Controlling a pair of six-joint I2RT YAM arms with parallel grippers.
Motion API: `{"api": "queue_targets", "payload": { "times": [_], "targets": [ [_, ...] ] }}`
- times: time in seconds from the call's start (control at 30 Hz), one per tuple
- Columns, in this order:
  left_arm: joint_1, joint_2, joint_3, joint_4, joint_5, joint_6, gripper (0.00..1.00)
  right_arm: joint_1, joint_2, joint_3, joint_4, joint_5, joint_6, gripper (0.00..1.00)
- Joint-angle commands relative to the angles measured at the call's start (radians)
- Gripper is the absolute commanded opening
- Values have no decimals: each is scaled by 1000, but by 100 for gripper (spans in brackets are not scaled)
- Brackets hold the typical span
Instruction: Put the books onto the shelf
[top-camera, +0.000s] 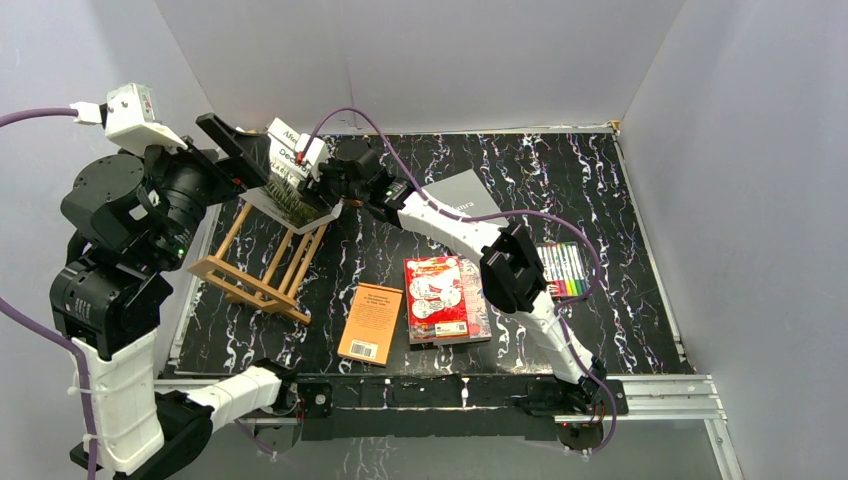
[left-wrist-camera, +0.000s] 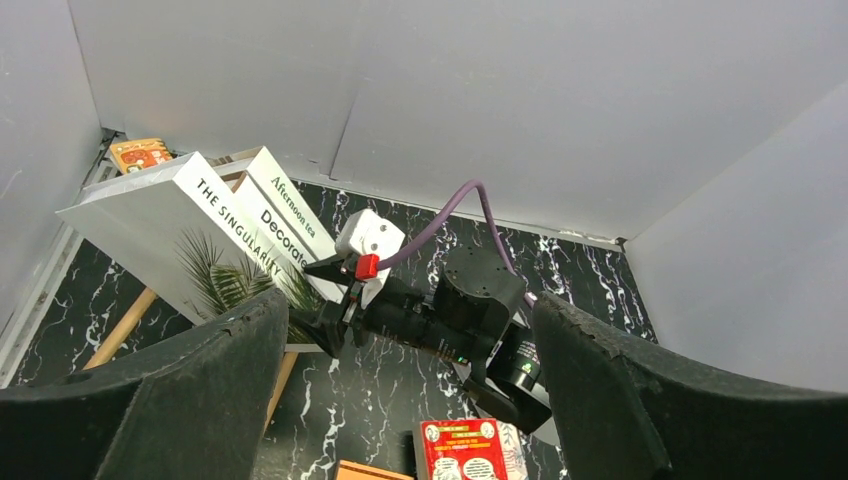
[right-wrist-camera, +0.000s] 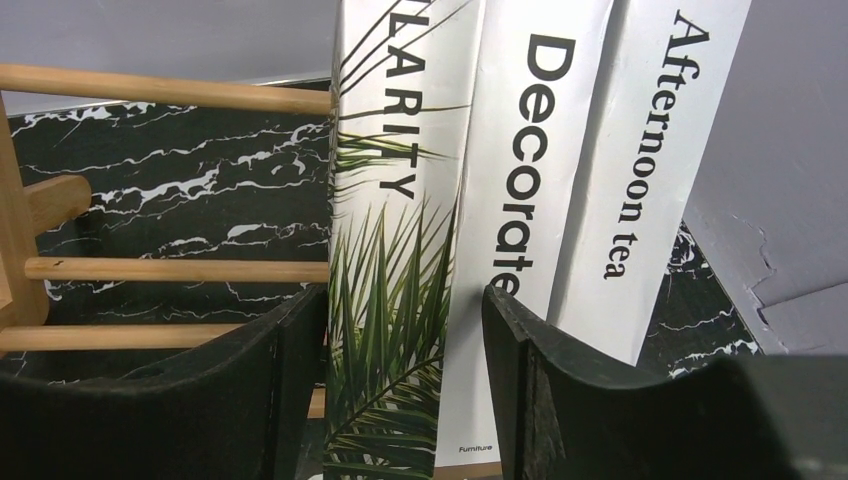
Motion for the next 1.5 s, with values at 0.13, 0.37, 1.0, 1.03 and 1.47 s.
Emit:
{"api": "queue_targets", "payload": {
  "times": [0.13, 0.37, 1.0, 1.03, 1.47],
  "targets": [
    [3, 6, 18, -5, 12, 6, 89, -9, -55, 11, 52, 18, 17, 67],
    [3, 4, 7, -1, 20, 2, 89, -11, -183, -161, 160, -40, 49, 74],
    [3, 8, 7, -16, 34, -13, 89, -13, -173, -141, 90, -60, 81, 78],
    [3, 8, 7, -17, 34, -13, 89, -13, -172, -145, 93, -61, 83, 79],
    [3, 0, -87, -73, 16, -26, 89, -20, -185, -161, 128, 20, 166, 84]
  ]
}}
